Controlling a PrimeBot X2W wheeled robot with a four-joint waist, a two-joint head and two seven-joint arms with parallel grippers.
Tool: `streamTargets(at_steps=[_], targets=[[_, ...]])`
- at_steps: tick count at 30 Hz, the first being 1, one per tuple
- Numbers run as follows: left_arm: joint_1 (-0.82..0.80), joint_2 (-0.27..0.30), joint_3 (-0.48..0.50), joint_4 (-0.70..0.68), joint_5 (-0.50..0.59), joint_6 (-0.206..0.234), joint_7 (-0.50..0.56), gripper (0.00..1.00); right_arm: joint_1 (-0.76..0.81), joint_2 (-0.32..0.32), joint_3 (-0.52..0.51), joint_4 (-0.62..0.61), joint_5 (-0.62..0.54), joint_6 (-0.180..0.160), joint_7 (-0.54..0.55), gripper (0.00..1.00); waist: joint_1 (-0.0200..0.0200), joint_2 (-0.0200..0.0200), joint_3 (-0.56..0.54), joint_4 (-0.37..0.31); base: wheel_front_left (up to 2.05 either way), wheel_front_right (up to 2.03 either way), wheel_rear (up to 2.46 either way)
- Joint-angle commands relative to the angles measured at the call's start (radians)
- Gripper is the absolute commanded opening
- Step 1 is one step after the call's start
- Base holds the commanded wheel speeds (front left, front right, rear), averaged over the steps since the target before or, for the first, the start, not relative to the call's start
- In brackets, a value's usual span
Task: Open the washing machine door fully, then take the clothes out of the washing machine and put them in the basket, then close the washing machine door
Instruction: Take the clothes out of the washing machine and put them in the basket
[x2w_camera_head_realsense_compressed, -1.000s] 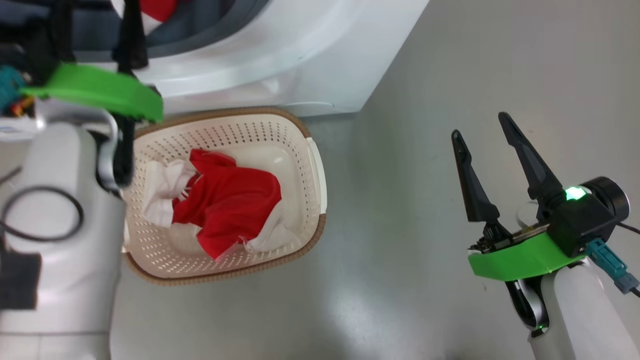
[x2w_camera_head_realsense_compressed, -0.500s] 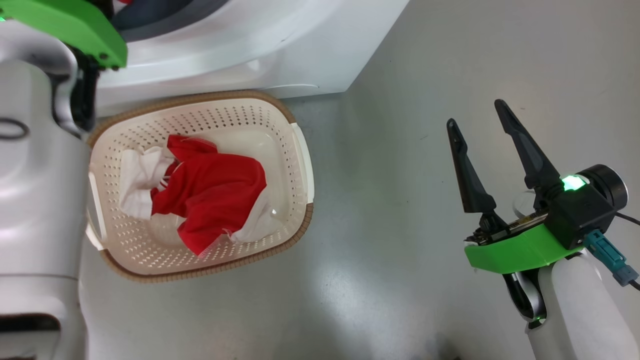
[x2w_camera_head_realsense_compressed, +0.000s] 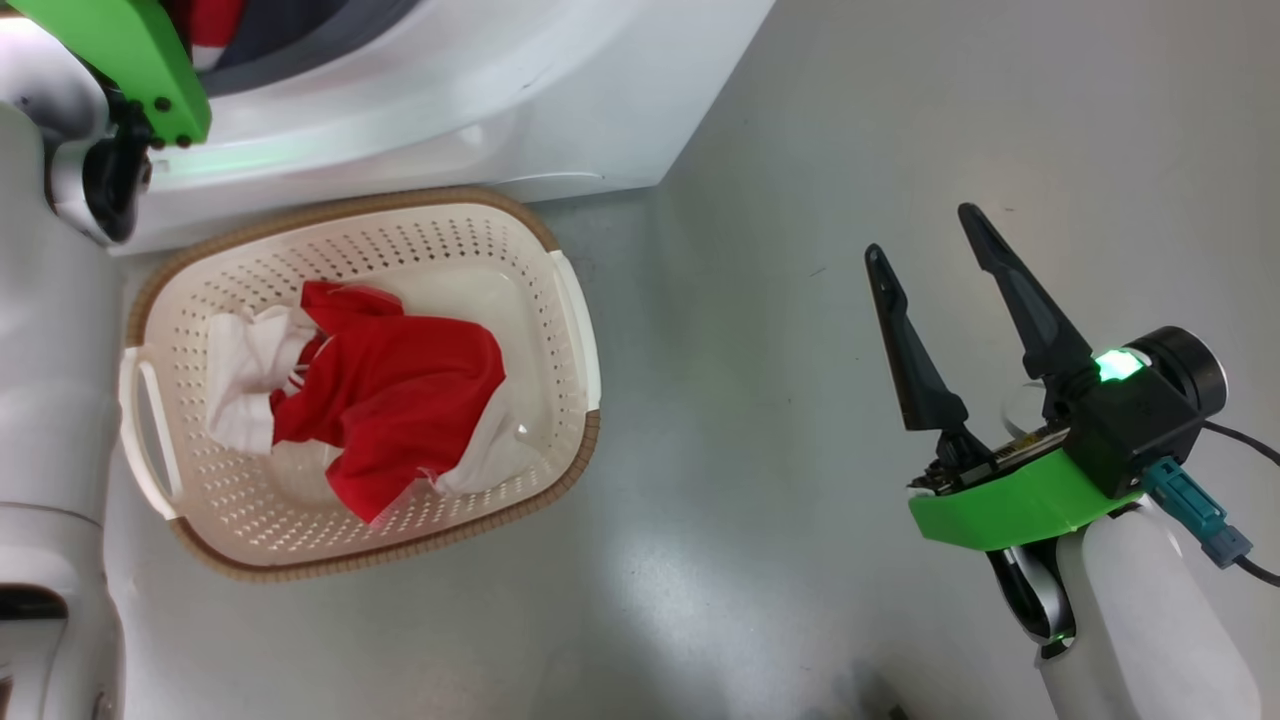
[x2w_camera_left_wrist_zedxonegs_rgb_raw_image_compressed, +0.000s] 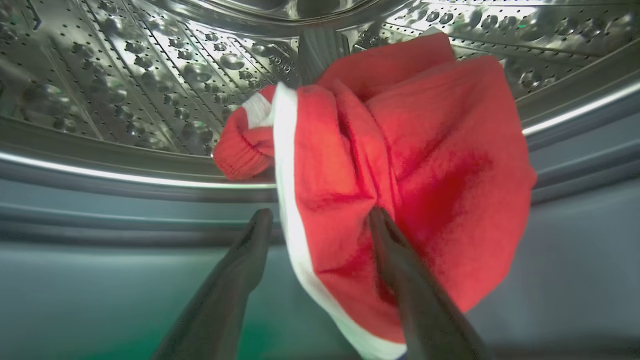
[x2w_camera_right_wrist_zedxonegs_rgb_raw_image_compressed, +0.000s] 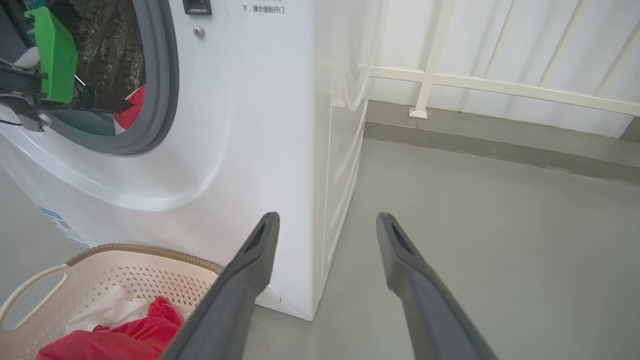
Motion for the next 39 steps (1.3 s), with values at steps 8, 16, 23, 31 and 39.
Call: streamTargets(at_steps=[8,16,23,31,39], targets=[[-0.022,0.043,-0.024,0.006,-0.003,-0.038,0.024,0.0,0.006,0.001,0.03,-0.013,0.018,0.003,-0.006,1.0,-0.0001,-0.0001,-0.001,-0.009,0.0,0.0,0.0],[-0.023,0.039,-0.031,-0.007,-0.026,-0.055,-0.031,0.0,0.004,0.001,0.027,-0.011,0.027,0.003,-0.006,1.0,-0.0001,-0.0001,-0.005,-0.005,0.0,0.0,0.0],[0.006,0.039,-0.043,-0.032,-0.036,-0.062,-0.139,0.0,0.004,0.001,0.015,-0.002,0.024,0.003,-0.006,1.0,-0.0001,-0.0001,-0.024,0.008,0.0,0.0,0.0],[0.09,0.039,-0.069,-0.073,-0.038,-0.066,-0.297,0.0,0.019,0.001,0.001,0.003,0.018,0.003,-0.006,1.0,-0.0001,-0.0001,-0.065,0.04,0.0,0.0,0.0],[0.201,0.025,-0.059,-0.126,-0.069,-0.068,-0.425,0.0,0.04,0.001,-0.005,0.012,0.014,0.003,-0.006,1.0,-0.0001,-0.0001,-0.124,0.074,0.0,0.0,0.0]])
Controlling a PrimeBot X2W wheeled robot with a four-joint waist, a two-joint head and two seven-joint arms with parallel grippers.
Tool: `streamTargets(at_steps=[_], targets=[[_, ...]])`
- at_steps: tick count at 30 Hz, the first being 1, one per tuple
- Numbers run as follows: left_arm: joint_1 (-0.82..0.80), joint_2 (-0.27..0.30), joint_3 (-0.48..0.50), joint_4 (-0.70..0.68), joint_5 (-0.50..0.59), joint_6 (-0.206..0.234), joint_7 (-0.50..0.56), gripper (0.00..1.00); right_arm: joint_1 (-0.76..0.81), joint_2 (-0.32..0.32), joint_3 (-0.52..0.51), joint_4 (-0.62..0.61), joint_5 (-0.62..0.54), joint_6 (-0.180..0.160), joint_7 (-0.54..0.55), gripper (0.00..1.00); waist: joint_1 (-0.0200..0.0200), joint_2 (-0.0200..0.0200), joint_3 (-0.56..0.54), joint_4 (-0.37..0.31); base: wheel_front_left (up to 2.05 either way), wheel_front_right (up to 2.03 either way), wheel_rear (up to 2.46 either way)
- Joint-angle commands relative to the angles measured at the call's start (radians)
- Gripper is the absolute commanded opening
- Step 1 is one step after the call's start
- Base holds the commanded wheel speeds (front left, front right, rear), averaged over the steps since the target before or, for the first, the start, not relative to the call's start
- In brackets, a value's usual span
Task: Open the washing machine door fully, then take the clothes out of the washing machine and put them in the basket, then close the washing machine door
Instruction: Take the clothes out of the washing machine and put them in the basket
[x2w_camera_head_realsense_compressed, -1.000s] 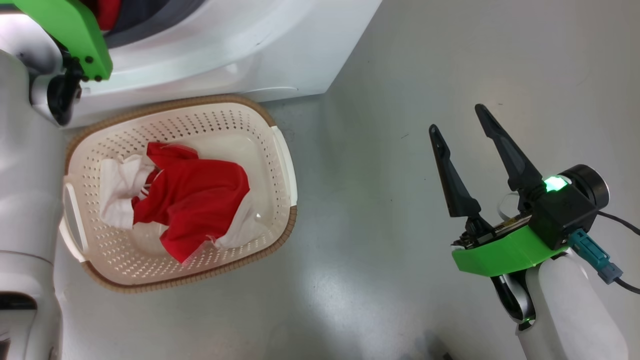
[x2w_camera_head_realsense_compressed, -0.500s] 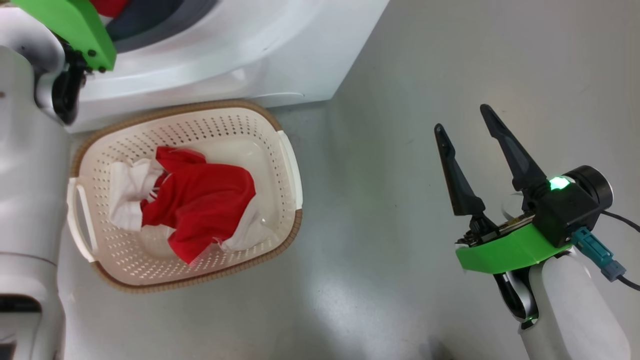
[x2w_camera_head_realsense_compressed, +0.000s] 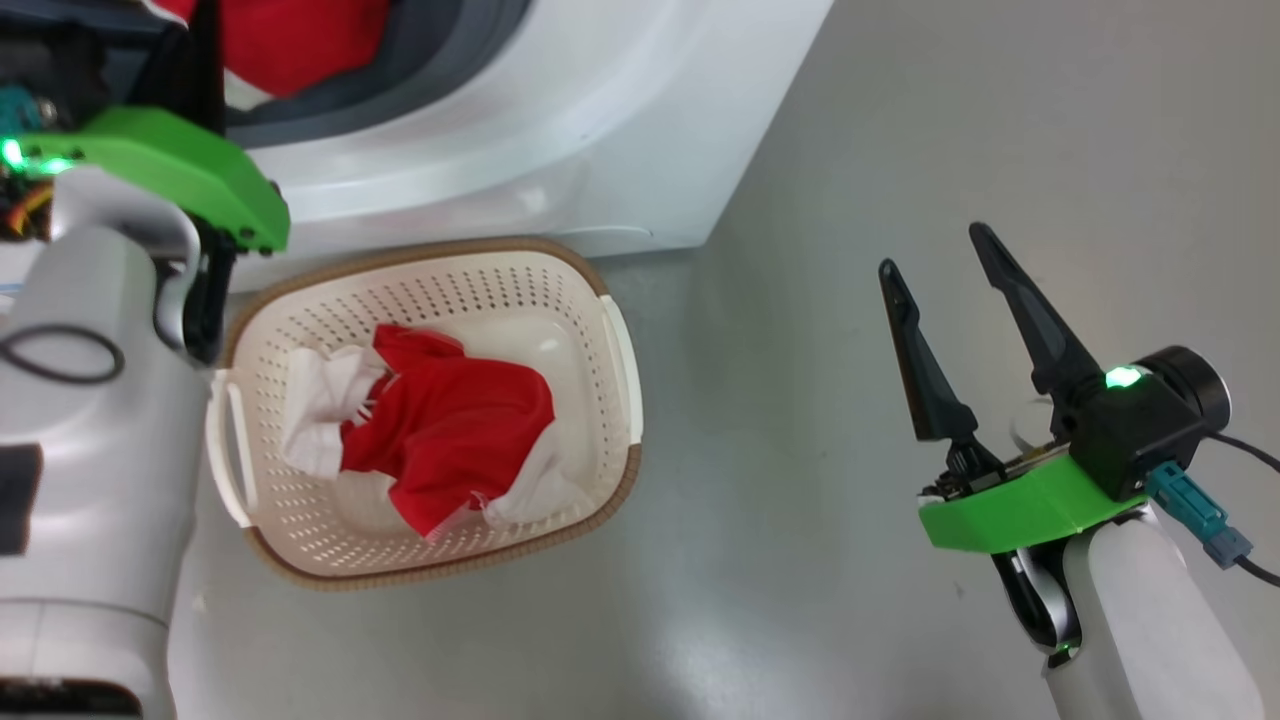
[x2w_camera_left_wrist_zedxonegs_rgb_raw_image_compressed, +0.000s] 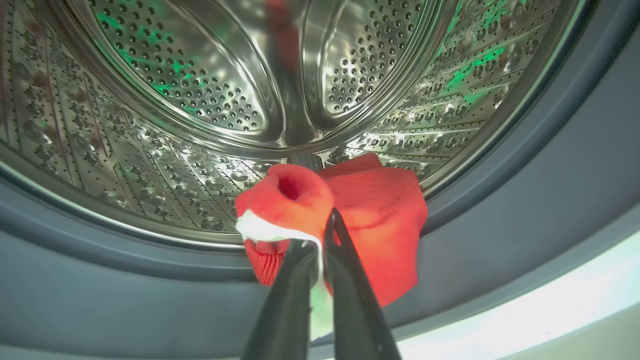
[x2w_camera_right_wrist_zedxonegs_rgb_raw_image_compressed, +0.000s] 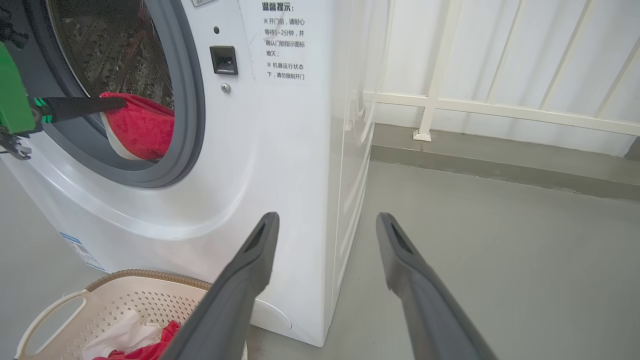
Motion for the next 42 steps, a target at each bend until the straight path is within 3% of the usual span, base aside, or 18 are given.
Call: streamTargets(at_steps=[1,24,42], targets=[[0.019,0.038,0.02,-0.037,-0.007,-0.005,-0.013,0.0,0.025,0.001,0.015,-0.02,0.004,0.003,-0.006,1.0,-0.0001,-0.0001,-0.023,0.018,0.0,0.0,0.0],[0.5,-0.019,0.103,-0.562,0.002,0.075,-0.03,0.0,0.09,0.001,-0.007,-0.005,0.012,0.003,-0.006,1.0,-0.0001,-0.0001,-0.185,0.054,0.0,0.0,0.0],[0.836,-0.056,0.081,-0.878,-0.008,0.141,0.01,0.0,0.146,0.001,0.001,0.008,0.016,0.003,-0.006,1.0,-0.0001,-0.0001,-0.301,0.048,0.0,0.0,0.0]])
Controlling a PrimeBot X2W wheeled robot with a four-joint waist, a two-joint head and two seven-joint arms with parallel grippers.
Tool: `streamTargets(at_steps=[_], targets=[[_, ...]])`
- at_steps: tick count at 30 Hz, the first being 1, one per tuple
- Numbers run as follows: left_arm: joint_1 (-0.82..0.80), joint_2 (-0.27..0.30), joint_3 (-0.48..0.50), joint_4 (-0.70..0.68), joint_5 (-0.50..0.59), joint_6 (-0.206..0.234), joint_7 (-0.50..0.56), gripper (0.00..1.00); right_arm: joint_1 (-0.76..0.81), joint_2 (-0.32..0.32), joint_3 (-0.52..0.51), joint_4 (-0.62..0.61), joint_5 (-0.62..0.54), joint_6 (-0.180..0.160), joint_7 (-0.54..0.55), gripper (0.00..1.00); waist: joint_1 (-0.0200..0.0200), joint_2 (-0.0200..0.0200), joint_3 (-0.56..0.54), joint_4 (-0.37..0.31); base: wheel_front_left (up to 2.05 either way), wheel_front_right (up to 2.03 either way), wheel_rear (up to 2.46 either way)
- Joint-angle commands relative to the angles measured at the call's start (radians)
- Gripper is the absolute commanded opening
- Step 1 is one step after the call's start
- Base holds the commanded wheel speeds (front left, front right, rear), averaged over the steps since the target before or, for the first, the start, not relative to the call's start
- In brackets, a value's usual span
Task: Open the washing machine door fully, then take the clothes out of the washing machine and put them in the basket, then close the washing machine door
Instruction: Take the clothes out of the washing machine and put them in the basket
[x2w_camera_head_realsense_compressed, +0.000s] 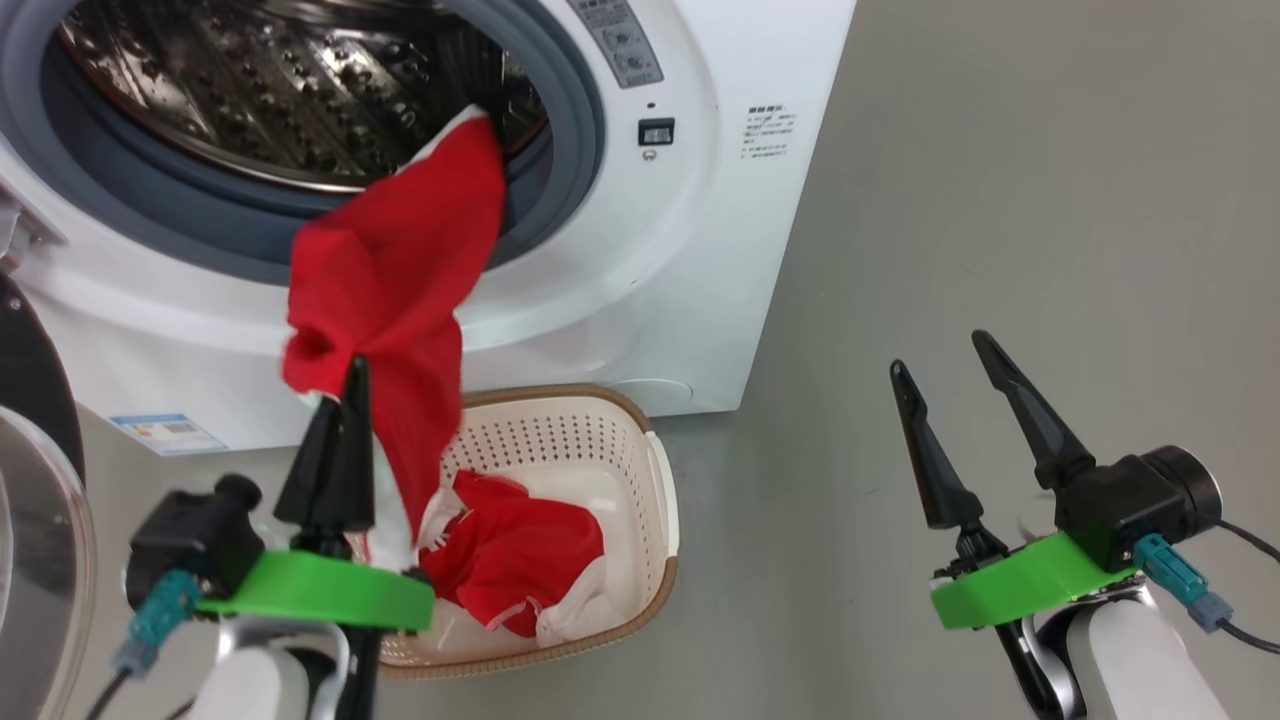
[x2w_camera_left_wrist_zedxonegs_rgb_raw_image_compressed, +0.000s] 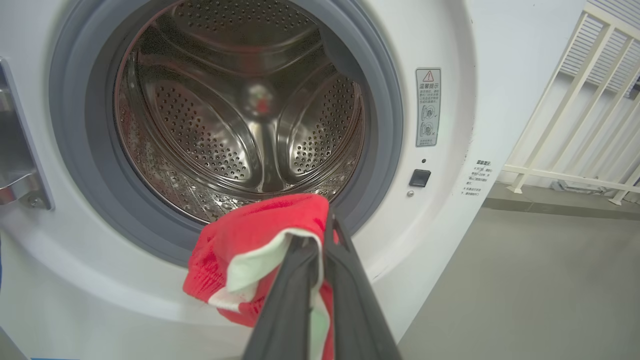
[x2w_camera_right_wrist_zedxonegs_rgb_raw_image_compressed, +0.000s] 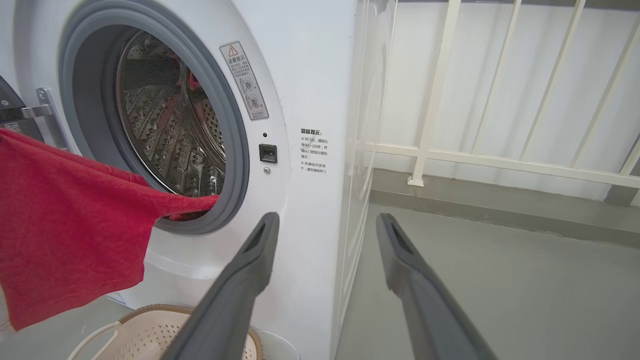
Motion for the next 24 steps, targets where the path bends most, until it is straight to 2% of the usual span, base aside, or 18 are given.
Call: streamTargets(at_steps=[1,7,11,20,24], targets=[[0.017,0.012,0.025,-0.054,0.0,0.012,0.005,0.0,0.015,0.0,0.021,-0.024,0.015,0.003,-0.006,1.0,0.0,0.0,-0.011,-0.004,0.0,0.0,0.0],[0.094,0.0,-0.004,-0.185,0.005,0.044,0.043,0.0,0.028,0.0,0.018,-0.027,0.013,0.003,-0.006,1.0,0.0,0.0,-0.014,0.002,0.0,0.0,0.0],[0.113,-0.006,-0.021,-0.217,-0.004,0.049,0.066,0.0,0.029,0.0,0.023,-0.032,0.012,0.003,-0.006,1.0,0.0,0.0,0.001,0.006,0.0,0.0,0.0],[0.056,-0.018,-0.066,-0.085,-0.033,0.027,0.115,0.0,0.003,0.0,0.035,-0.034,0.002,0.003,-0.006,1.0,0.0,0.0,0.072,0.003,0.0,0.0,0.0],[-0.018,-0.026,-0.086,0.037,-0.052,0.01,0.134,0.0,-0.014,0.0,0.034,-0.04,-0.003,0.003,-0.006,1.0,0.0,0.0,0.113,0.007,0.0,0.0,0.0]])
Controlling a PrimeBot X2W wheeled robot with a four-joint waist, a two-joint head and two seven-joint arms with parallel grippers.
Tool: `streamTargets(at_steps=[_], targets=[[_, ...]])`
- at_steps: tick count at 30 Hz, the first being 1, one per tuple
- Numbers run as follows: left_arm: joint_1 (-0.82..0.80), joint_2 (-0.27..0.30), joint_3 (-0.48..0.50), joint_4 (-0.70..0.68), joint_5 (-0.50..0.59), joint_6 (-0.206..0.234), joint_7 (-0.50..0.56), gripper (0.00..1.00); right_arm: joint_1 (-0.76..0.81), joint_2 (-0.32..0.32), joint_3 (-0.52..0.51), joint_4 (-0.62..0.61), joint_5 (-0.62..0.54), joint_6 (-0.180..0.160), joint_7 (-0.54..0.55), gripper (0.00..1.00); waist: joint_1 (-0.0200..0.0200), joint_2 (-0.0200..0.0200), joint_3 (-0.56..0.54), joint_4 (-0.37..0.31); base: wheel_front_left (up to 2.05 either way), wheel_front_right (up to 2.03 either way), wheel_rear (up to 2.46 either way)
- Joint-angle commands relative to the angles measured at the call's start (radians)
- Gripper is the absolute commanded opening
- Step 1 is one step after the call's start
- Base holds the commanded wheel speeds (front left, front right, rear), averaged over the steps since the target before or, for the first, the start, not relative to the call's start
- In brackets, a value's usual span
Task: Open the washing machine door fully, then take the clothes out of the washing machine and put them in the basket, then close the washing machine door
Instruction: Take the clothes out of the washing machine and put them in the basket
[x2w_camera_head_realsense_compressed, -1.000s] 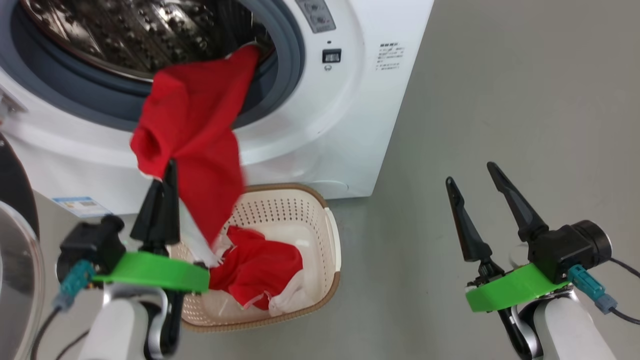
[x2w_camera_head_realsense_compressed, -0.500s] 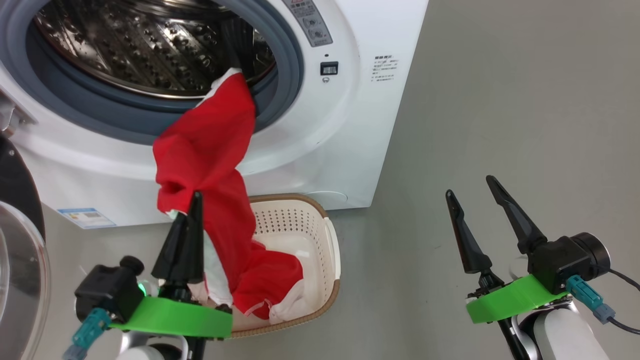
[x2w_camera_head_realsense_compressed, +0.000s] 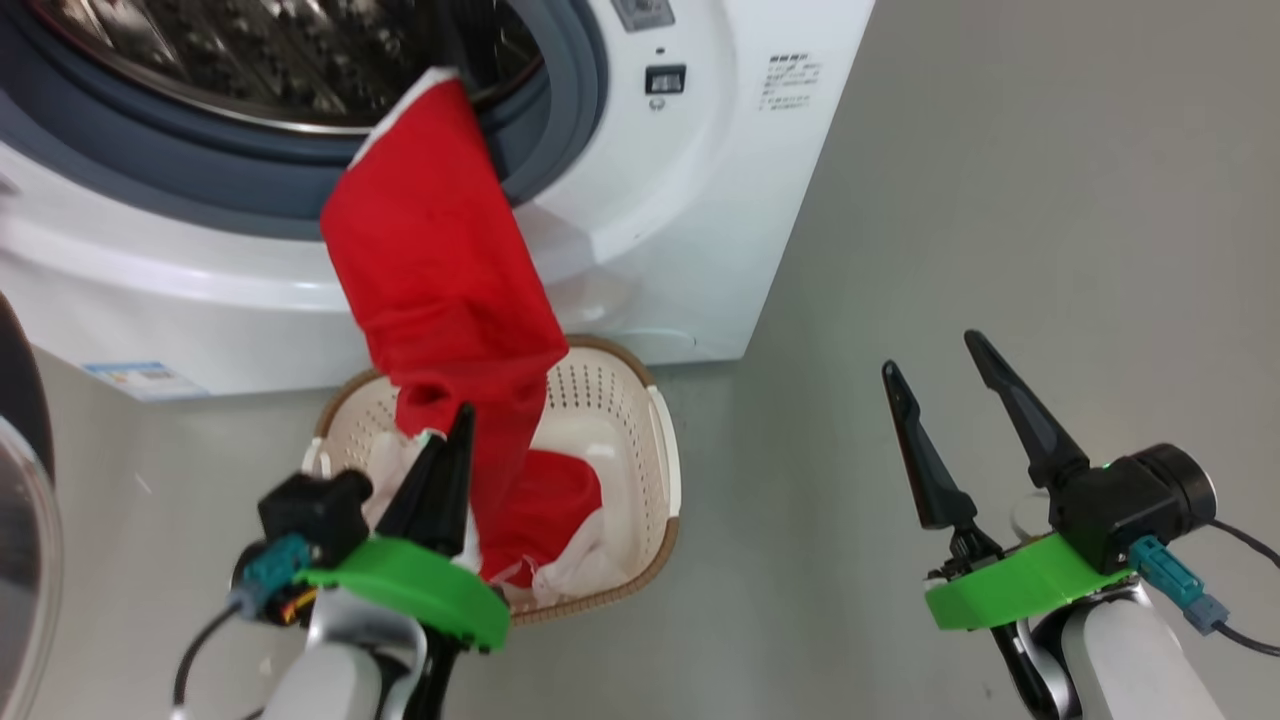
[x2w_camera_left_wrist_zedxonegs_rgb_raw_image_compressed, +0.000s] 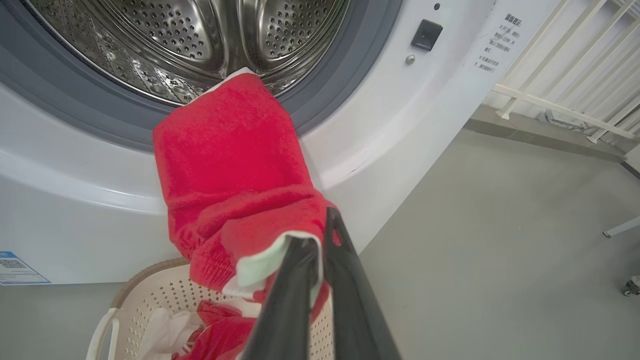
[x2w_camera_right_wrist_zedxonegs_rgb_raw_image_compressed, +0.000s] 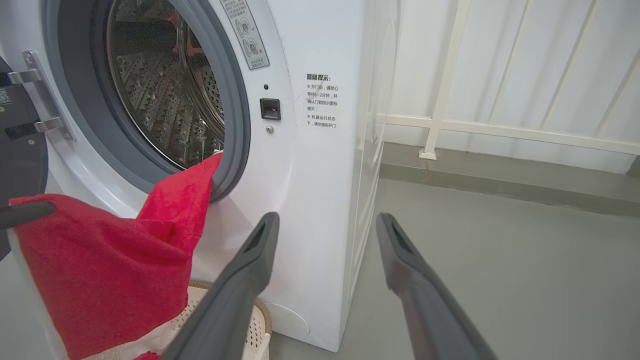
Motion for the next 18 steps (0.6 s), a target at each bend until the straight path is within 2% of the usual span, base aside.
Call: streamTargets(at_steps=[1,18], targets=[[-0.03,0.008,0.027,-0.006,-0.01,-0.007,0.0,0.0,-0.021,0.0,0.024,-0.029,0.001,0.003,-0.006,1.0,0.0,0.0,0.032,0.002,0.0,0.0,0.0],[-0.363,-0.012,-0.017,0.684,-0.087,-0.055,-0.05,0.0,-0.098,0.0,0.038,-0.056,-0.01,0.003,-0.006,1.0,0.0,0.0,0.226,-0.01,0.0,0.0,0.0]])
